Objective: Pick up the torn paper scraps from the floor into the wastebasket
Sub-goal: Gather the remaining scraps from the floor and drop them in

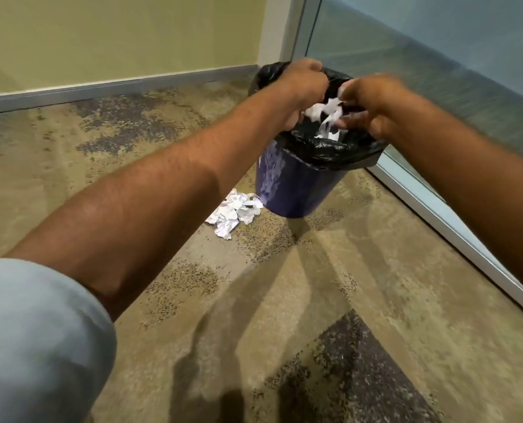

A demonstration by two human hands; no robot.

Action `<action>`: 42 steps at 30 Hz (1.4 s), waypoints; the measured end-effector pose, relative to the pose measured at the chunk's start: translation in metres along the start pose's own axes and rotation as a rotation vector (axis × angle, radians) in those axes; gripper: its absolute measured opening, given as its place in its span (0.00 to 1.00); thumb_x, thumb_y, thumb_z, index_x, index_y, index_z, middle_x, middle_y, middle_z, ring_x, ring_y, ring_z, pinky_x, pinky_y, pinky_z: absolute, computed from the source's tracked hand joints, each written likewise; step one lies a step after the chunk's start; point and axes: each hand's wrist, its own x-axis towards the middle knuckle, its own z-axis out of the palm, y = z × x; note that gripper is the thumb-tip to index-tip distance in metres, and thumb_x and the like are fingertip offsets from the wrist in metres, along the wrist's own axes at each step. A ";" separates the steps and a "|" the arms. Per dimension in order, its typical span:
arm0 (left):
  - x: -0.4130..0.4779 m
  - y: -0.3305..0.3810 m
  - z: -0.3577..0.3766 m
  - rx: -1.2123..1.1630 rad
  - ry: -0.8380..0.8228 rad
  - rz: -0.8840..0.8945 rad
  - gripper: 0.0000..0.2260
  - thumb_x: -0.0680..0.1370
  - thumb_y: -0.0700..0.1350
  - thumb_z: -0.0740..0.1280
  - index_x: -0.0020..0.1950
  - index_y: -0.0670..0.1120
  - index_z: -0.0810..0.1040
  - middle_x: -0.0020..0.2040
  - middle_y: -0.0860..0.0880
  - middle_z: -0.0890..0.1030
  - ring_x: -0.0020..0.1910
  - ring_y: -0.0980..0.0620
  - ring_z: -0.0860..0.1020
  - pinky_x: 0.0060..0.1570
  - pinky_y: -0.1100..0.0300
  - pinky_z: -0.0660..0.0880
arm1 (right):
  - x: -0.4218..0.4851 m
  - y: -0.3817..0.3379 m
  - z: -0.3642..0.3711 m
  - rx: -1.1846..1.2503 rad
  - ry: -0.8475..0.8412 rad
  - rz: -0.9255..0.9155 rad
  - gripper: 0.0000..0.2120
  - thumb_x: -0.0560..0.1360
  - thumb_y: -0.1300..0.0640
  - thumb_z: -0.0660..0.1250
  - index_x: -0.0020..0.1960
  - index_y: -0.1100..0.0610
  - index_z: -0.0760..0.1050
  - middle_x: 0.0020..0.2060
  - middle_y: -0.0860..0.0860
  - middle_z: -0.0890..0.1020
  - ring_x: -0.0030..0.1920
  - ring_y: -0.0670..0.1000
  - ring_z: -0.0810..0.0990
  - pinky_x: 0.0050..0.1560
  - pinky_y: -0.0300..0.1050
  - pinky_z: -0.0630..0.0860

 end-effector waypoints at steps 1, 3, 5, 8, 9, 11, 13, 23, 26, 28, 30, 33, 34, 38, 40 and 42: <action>0.001 0.000 -0.003 0.009 0.012 0.011 0.21 0.81 0.33 0.61 0.72 0.48 0.76 0.57 0.47 0.80 0.47 0.54 0.77 0.31 0.68 0.70 | -0.004 -0.002 0.000 -0.031 0.023 -0.022 0.14 0.78 0.66 0.69 0.63 0.60 0.79 0.49 0.56 0.81 0.35 0.55 0.83 0.32 0.49 0.85; 0.000 -0.001 -0.009 0.009 0.037 0.038 0.20 0.81 0.33 0.64 0.70 0.48 0.77 0.59 0.47 0.80 0.53 0.52 0.78 0.38 0.65 0.77 | -0.009 -0.005 0.001 -0.065 0.072 -0.066 0.13 0.76 0.64 0.71 0.61 0.60 0.81 0.50 0.58 0.83 0.34 0.58 0.83 0.31 0.50 0.84; -0.003 -0.001 -0.019 0.025 0.058 0.064 0.17 0.80 0.34 0.66 0.66 0.50 0.79 0.59 0.47 0.80 0.57 0.50 0.78 0.55 0.58 0.81 | -0.017 -0.008 0.005 -0.058 0.115 -0.143 0.08 0.75 0.64 0.73 0.54 0.59 0.83 0.47 0.57 0.84 0.36 0.56 0.82 0.34 0.51 0.85; -0.010 -0.002 -0.035 0.005 0.109 0.079 0.18 0.80 0.34 0.68 0.67 0.48 0.80 0.58 0.47 0.83 0.51 0.52 0.82 0.55 0.53 0.83 | -0.030 -0.013 0.015 -0.054 0.183 -0.297 0.06 0.73 0.62 0.73 0.39 0.54 0.83 0.38 0.52 0.85 0.36 0.51 0.81 0.32 0.44 0.82; -0.014 -0.003 -0.041 -0.035 0.130 0.084 0.16 0.79 0.34 0.68 0.65 0.47 0.80 0.55 0.46 0.85 0.46 0.53 0.83 0.51 0.52 0.85 | -0.035 -0.014 0.020 -0.061 0.180 -0.350 0.07 0.74 0.62 0.72 0.38 0.53 0.83 0.37 0.50 0.85 0.36 0.49 0.81 0.32 0.42 0.80; -0.023 -0.006 -0.053 -0.101 0.170 0.104 0.13 0.80 0.33 0.65 0.61 0.45 0.79 0.48 0.43 0.87 0.37 0.51 0.83 0.40 0.54 0.85 | -0.051 -0.014 0.031 -0.065 0.129 -0.452 0.05 0.76 0.61 0.73 0.42 0.53 0.84 0.38 0.49 0.86 0.37 0.47 0.82 0.32 0.39 0.79; -0.033 -0.015 -0.067 -0.133 0.193 0.133 0.09 0.82 0.35 0.63 0.60 0.44 0.79 0.42 0.44 0.85 0.34 0.50 0.81 0.34 0.58 0.80 | -0.070 -0.011 0.042 -0.048 0.050 -0.525 0.01 0.77 0.59 0.74 0.47 0.55 0.85 0.39 0.49 0.86 0.37 0.45 0.82 0.32 0.39 0.79; -0.054 -0.155 -0.125 0.277 0.184 -0.119 0.14 0.81 0.40 0.71 0.67 0.46 0.77 0.53 0.44 0.82 0.43 0.50 0.81 0.41 0.53 0.81 | -0.120 0.094 0.092 -0.215 -0.232 -0.509 0.03 0.77 0.60 0.76 0.47 0.53 0.87 0.35 0.46 0.86 0.33 0.46 0.82 0.41 0.58 0.86; -0.057 -0.201 -0.133 0.611 -0.081 -0.151 0.36 0.75 0.46 0.80 0.80 0.48 0.69 0.73 0.41 0.74 0.68 0.43 0.76 0.64 0.52 0.75 | -0.110 0.139 0.109 -0.344 -0.276 -0.446 0.05 0.75 0.59 0.78 0.50 0.52 0.86 0.37 0.45 0.85 0.34 0.42 0.79 0.45 0.54 0.85; -0.057 -0.225 -0.132 0.802 -0.171 -0.164 0.44 0.71 0.52 0.83 0.83 0.51 0.64 0.80 0.39 0.66 0.77 0.39 0.68 0.74 0.48 0.69 | -0.103 0.165 0.119 -0.465 -0.306 -0.429 0.11 0.74 0.58 0.80 0.56 0.54 0.86 0.45 0.47 0.85 0.38 0.41 0.78 0.47 0.48 0.82; -0.056 -0.243 -0.127 0.894 -0.224 -0.181 0.47 0.70 0.54 0.83 0.84 0.55 0.62 0.82 0.40 0.61 0.79 0.38 0.65 0.76 0.46 0.68 | -0.096 0.187 0.128 -0.575 -0.336 -0.404 0.18 0.72 0.55 0.81 0.60 0.53 0.84 0.51 0.49 0.84 0.44 0.45 0.80 0.51 0.46 0.81; -0.058 -0.266 -0.118 0.983 -0.256 -0.171 0.46 0.70 0.54 0.82 0.83 0.58 0.62 0.84 0.41 0.58 0.80 0.38 0.64 0.75 0.43 0.70 | -0.090 0.209 0.140 -0.679 -0.360 -0.367 0.24 0.70 0.51 0.81 0.65 0.49 0.81 0.56 0.50 0.80 0.47 0.49 0.80 0.53 0.48 0.81; -0.058 -0.273 -0.116 1.006 -0.249 -0.150 0.44 0.70 0.55 0.81 0.82 0.58 0.64 0.83 0.42 0.60 0.79 0.39 0.65 0.74 0.42 0.71 | -0.089 0.213 0.144 -0.705 -0.363 -0.360 0.25 0.70 0.51 0.81 0.66 0.48 0.80 0.58 0.50 0.80 0.48 0.50 0.81 0.53 0.48 0.81; -0.060 -0.286 -0.112 1.031 -0.174 -0.039 0.29 0.73 0.52 0.79 0.74 0.55 0.76 0.74 0.46 0.73 0.70 0.43 0.75 0.64 0.48 0.77 | -0.088 0.223 0.158 -0.757 -0.377 -0.382 0.34 0.70 0.50 0.80 0.74 0.50 0.74 0.67 0.53 0.75 0.59 0.55 0.79 0.59 0.50 0.79; -0.061 -0.288 -0.110 1.001 -0.122 -0.016 0.22 0.75 0.51 0.78 0.68 0.54 0.80 0.70 0.48 0.76 0.65 0.45 0.78 0.61 0.48 0.79 | -0.088 0.227 0.166 -0.775 -0.366 -0.397 0.40 0.69 0.48 0.82 0.77 0.50 0.70 0.71 0.54 0.71 0.64 0.57 0.77 0.61 0.53 0.79; -0.061 -0.291 -0.108 0.964 -0.068 0.009 0.16 0.76 0.49 0.77 0.63 0.53 0.83 0.66 0.49 0.79 0.61 0.46 0.79 0.58 0.50 0.79 | -0.087 0.230 0.173 -0.821 -0.353 -0.410 0.44 0.69 0.44 0.82 0.79 0.48 0.65 0.73 0.53 0.68 0.65 0.59 0.77 0.60 0.56 0.79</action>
